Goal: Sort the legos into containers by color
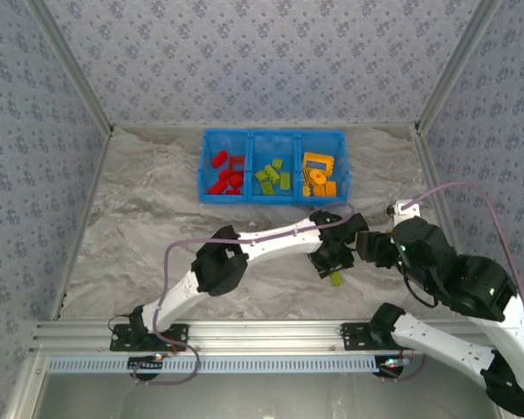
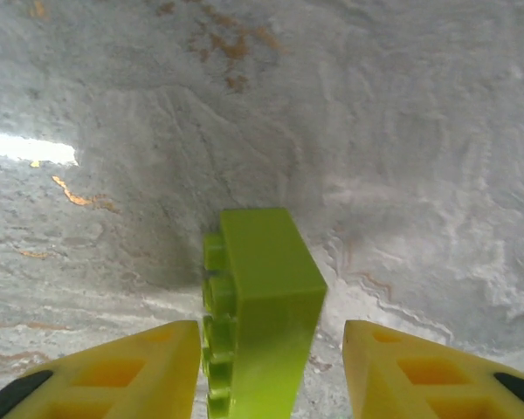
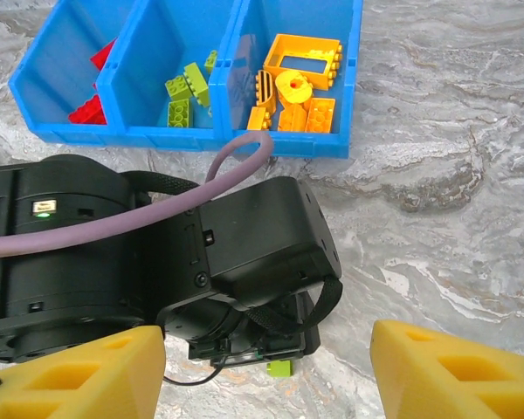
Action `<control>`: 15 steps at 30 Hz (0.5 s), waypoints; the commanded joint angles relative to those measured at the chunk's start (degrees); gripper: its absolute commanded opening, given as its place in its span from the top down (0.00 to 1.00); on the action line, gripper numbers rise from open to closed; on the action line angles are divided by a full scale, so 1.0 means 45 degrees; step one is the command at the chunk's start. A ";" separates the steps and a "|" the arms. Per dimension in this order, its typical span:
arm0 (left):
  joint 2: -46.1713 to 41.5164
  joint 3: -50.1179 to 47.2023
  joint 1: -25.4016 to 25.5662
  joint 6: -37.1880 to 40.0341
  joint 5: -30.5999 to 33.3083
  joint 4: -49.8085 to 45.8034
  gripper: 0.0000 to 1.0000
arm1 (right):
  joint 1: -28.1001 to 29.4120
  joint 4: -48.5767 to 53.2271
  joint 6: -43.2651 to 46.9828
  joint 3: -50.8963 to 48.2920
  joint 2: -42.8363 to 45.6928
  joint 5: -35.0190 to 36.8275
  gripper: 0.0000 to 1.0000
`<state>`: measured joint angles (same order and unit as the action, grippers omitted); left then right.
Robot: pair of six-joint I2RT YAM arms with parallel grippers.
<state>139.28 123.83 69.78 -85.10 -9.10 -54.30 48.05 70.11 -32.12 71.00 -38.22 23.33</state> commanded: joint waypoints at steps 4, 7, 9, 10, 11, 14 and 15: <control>0.0019 0.0066 0.0099 0.0259 -0.0023 -0.0569 0.70 | 0.0094 -0.0125 -0.0193 -0.0142 0.0115 -0.0065 0.34; -0.0231 -0.0160 0.0099 0.0316 0.0236 -0.0569 0.79 | 0.0093 -0.0215 -0.0189 -0.0191 0.0112 -0.0049 0.34; -0.0516 -0.0406 0.0079 0.0390 0.0536 -0.0569 0.83 | 0.0094 -0.0247 -0.0165 -0.0180 0.0114 -0.0073 0.34; -0.0723 -0.0538 0.0060 0.0460 0.0760 -0.0598 0.83 | 0.0095 -0.0267 -0.0124 -0.0173 0.0114 -0.0096 0.34; -0.0942 -0.0669 0.0013 0.0527 0.0979 -0.0642 0.83 | 0.0098 -0.0267 -0.0073 -0.0173 0.0114 -0.0105 0.34; -0.2132 -0.1538 -0.0221 0.0740 0.1935 -0.0595 0.84 | 0.0085 -0.0515 0.0205 -0.0238 0.0104 -0.0400 0.35; -0.2645 -0.1971 -0.0385 0.0813 0.2281 -0.0505 0.84 | 0.0093 -0.0740 0.0405 -0.0316 0.0081 -0.0629 0.35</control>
<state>134.91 117.16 69.36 -83.09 -4.54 -54.74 48.03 68.88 -31.86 70.24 -38.22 22.55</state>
